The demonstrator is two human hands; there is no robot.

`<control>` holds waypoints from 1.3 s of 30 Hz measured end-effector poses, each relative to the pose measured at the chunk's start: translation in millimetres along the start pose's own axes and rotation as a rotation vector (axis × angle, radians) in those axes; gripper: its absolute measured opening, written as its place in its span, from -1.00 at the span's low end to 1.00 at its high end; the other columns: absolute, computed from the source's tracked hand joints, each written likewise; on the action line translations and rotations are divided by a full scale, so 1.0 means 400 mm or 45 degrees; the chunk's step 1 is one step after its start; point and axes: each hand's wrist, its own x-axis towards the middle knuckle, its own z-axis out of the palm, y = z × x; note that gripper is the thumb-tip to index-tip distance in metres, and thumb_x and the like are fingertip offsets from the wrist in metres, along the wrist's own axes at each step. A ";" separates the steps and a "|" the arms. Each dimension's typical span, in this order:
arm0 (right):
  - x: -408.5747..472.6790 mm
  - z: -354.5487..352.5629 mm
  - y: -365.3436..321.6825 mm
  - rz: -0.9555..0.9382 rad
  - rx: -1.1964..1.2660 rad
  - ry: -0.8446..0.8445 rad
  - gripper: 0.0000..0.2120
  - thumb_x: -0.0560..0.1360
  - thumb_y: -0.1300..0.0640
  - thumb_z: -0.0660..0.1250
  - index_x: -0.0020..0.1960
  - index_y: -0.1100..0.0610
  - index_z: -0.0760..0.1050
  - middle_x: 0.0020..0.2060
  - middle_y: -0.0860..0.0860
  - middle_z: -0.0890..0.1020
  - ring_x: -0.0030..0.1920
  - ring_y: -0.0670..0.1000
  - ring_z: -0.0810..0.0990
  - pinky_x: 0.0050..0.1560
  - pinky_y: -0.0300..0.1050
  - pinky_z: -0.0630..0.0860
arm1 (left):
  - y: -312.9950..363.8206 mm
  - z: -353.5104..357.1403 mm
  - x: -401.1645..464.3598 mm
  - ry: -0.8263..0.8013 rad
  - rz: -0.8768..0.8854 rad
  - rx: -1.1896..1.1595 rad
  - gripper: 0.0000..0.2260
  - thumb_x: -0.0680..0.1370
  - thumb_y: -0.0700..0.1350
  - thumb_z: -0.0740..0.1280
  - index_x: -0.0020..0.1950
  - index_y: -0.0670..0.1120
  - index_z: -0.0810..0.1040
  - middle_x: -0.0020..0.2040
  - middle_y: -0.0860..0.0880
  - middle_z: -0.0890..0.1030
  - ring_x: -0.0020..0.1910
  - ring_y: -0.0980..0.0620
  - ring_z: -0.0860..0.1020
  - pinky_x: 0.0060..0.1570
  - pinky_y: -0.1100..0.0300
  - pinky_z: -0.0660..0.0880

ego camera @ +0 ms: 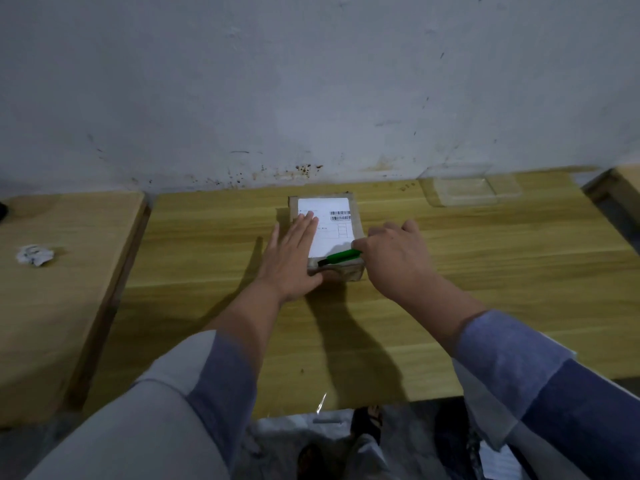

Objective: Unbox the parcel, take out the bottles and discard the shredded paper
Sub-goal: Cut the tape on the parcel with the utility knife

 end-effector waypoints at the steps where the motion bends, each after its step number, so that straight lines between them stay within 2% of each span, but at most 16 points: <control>1: -0.002 0.003 0.002 -0.006 0.006 0.003 -0.67 0.50 0.18 0.19 0.22 -0.04 0.49 0.04 0.01 0.58 0.12 0.10 0.48 0.09 0.03 0.30 | 0.001 -0.001 0.013 -0.043 0.037 0.005 -0.13 0.50 0.25 0.27 0.57 -0.08 -0.17 0.59 -0.01 -0.15 0.56 0.06 -0.17 0.47 -0.06 -0.29; 4: -0.005 0.018 0.015 -0.032 0.039 0.008 -0.66 0.52 0.17 0.19 0.26 -0.05 0.46 0.05 0.00 0.57 0.12 0.11 0.47 0.08 0.02 0.28 | -0.009 0.004 0.031 -0.132 0.100 0.037 -0.20 0.54 0.22 0.23 0.57 -0.05 -0.16 0.59 0.00 -0.17 0.55 0.06 -0.19 0.49 -0.07 -0.24; 10: -0.018 0.050 0.057 -0.012 0.049 0.082 -0.65 0.53 0.19 0.17 0.23 -0.10 0.47 -0.02 -0.03 0.59 0.07 0.10 0.48 -0.02 -0.02 0.22 | -0.011 0.013 0.029 -0.136 0.095 0.086 -0.18 0.51 0.34 0.12 0.57 -0.06 -0.17 0.58 0.00 -0.19 0.55 0.05 -0.20 0.51 -0.15 -0.18; 14: -0.030 0.072 0.084 -0.003 -0.005 0.156 -0.70 0.48 0.24 0.22 0.10 -0.05 0.57 -0.14 -0.01 0.61 -0.03 0.12 0.52 -0.11 -0.05 0.14 | -0.012 0.012 0.028 -0.142 0.087 0.084 -0.14 0.49 0.38 0.10 0.57 -0.06 -0.16 0.58 0.00 -0.18 0.55 0.06 -0.20 0.50 -0.17 -0.17; 22: -0.073 0.096 0.166 0.145 -0.048 0.193 -0.73 0.49 0.19 0.26 0.10 -0.06 0.59 -0.14 -0.03 0.64 -0.06 0.10 0.55 -0.13 -0.06 0.20 | -0.013 0.010 0.025 -0.129 0.082 0.085 -0.17 0.50 0.37 0.09 0.57 -0.05 -0.16 0.58 0.02 -0.19 0.55 0.09 -0.21 0.50 -0.17 -0.19; 26: -0.084 0.077 0.184 0.327 0.236 0.107 -0.71 0.56 0.08 0.18 0.24 -0.07 0.50 0.04 -0.02 0.63 0.09 0.10 0.53 0.04 0.00 0.32 | 0.000 0.006 0.017 -0.081 0.060 0.030 -0.18 0.49 0.40 0.07 0.58 -0.04 -0.11 0.59 0.02 -0.14 0.55 0.08 -0.18 0.50 -0.17 -0.20; 28: -0.081 0.079 0.188 0.468 0.434 0.036 -0.70 0.56 0.07 0.18 0.27 -0.05 0.49 0.06 0.03 0.63 0.08 0.12 0.56 0.07 0.01 0.41 | 0.022 0.006 0.025 -0.031 -0.029 -0.089 -0.21 0.50 0.40 0.06 0.57 -0.03 -0.01 0.59 0.03 -0.09 0.56 0.07 -0.14 0.50 -0.16 -0.20; 32: -0.075 0.121 0.182 0.724 0.820 -0.024 -0.71 0.53 0.07 0.23 0.24 0.00 0.52 0.00 0.10 0.66 -0.03 0.15 0.61 -0.07 -0.01 0.57 | 0.085 0.012 0.080 -0.025 -0.267 -0.148 -0.24 0.52 0.38 0.01 0.57 -0.04 0.00 0.59 0.00 -0.12 0.56 0.03 -0.21 0.49 -0.19 -0.22; 37: -0.059 0.158 0.178 0.854 0.998 -0.017 -0.72 0.52 0.08 0.26 0.21 0.03 0.55 -0.05 0.09 0.67 -0.09 0.13 0.61 -0.21 -0.11 0.47 | 0.143 0.026 0.143 -0.153 -0.349 -0.073 -0.10 0.44 0.48 -0.02 0.58 -0.05 -0.17 0.58 -0.04 -0.24 0.54 -0.05 -0.29 0.41 -0.29 -0.28; 39: -0.048 0.165 0.176 0.878 1.034 -0.020 -0.72 0.52 0.07 0.26 0.22 0.02 0.54 -0.06 0.08 0.68 -0.16 0.10 0.60 -0.26 -0.14 0.44 | 0.153 0.032 0.148 -0.157 -0.380 -0.039 -0.11 0.45 0.46 -0.01 0.57 -0.06 -0.19 0.58 -0.06 -0.25 0.54 -0.06 -0.30 0.41 -0.32 -0.28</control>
